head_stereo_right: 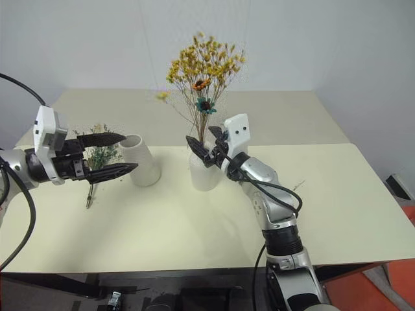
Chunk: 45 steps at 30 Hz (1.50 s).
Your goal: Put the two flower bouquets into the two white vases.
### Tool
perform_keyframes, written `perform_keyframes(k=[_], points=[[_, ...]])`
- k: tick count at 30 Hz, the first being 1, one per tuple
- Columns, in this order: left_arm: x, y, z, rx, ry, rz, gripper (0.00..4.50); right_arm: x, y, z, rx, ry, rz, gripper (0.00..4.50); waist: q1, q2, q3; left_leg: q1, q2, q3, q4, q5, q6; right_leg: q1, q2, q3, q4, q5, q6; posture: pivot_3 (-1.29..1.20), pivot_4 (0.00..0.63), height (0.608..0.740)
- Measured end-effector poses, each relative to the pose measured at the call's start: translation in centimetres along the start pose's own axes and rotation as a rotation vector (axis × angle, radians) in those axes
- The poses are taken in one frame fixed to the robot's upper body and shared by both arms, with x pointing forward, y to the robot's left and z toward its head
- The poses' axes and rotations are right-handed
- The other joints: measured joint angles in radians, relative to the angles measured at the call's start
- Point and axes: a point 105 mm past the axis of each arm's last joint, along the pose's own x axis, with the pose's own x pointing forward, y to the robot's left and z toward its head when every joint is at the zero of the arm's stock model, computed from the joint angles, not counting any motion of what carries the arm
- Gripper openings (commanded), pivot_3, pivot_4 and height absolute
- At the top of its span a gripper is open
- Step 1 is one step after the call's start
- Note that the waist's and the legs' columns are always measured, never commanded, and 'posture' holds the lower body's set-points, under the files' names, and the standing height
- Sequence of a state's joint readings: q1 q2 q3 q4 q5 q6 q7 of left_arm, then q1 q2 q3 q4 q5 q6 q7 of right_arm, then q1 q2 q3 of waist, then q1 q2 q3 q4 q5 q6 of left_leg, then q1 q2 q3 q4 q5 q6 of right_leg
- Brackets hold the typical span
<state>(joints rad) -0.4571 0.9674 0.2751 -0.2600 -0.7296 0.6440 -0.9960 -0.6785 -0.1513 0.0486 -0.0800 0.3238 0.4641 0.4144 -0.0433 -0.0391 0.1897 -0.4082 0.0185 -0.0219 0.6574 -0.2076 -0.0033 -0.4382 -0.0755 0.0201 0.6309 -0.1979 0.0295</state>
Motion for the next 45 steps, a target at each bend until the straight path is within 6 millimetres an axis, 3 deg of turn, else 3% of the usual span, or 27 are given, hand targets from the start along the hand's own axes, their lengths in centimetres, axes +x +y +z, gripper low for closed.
perform_keyframes(k=[9,15,22,28,35,45], points=[[0.6,0.3,1.3,0.017,-0.037,-0.017,4.5,-1.1,-0.2,0.2,-0.041,0.005,0.01,4.46,0.001,0.0,0.0,0.0,0.0,0.0,0.0,0.0,0.0,0.0,0.0,0.0,0.0,-0.001,0.001,0.0,0.15,0.74],[1.6,0.4,1.9,0.017,-0.061,-0.057,4.5,-3.7,-0.6,-0.8,-0.089,0.083,0.041,4.46,0.006,0.0,0.0,0.0,-0.001,0.0,0.0,0.0,0.0,0.001,-0.001,0.0,0.0,-0.001,0.001,0.0,0.15,0.74],[2.0,0.4,1.7,0.0,-0.07,-0.074,4.5,-5.3,-0.8,0.8,-0.086,0.07,0.081,4.46,0.0,0.0,0.0,0.001,0.0,0.0,0.0,0.0,0.0,0.001,0.0,0.0,0.0,-0.002,0.003,0.0,0.15,0.74],[2.0,0.4,1.7,-0.002,-0.069,-0.074,4.5,-2.8,-0.2,2.7,0.075,0.012,0.092,4.46,0.0,0.0,0.0,0.001,0.0,0.0,0.0,0.0,0.0,0.001,0.0,0.0,0.0,-0.001,0.001,0.0,0.15,0.74],[2.0,0.4,1.6,-0.007,-0.066,-0.066,4.5,-0.8,-0.6,0.0,0.214,0.105,0.071,4.46,0.005,0.0,0.0,0.0,0.0,0.0,0.0,0.0,0.0,0.001,0.0,0.0,0.0,0.0,0.0,0.0,0.15,0.74],[2.0,0.3,1.1,-0.015,-0.057,-0.061,4.5,-0.2,0.0,0.5,0.224,0.091,0.109,4.46,0.002,0.0,0.0,0.0,0.0,0.0,0.0,0.0,0.0,0.001,0.0,0.0,0.0,0.0,0.0,0.0,0.15,0.74]])
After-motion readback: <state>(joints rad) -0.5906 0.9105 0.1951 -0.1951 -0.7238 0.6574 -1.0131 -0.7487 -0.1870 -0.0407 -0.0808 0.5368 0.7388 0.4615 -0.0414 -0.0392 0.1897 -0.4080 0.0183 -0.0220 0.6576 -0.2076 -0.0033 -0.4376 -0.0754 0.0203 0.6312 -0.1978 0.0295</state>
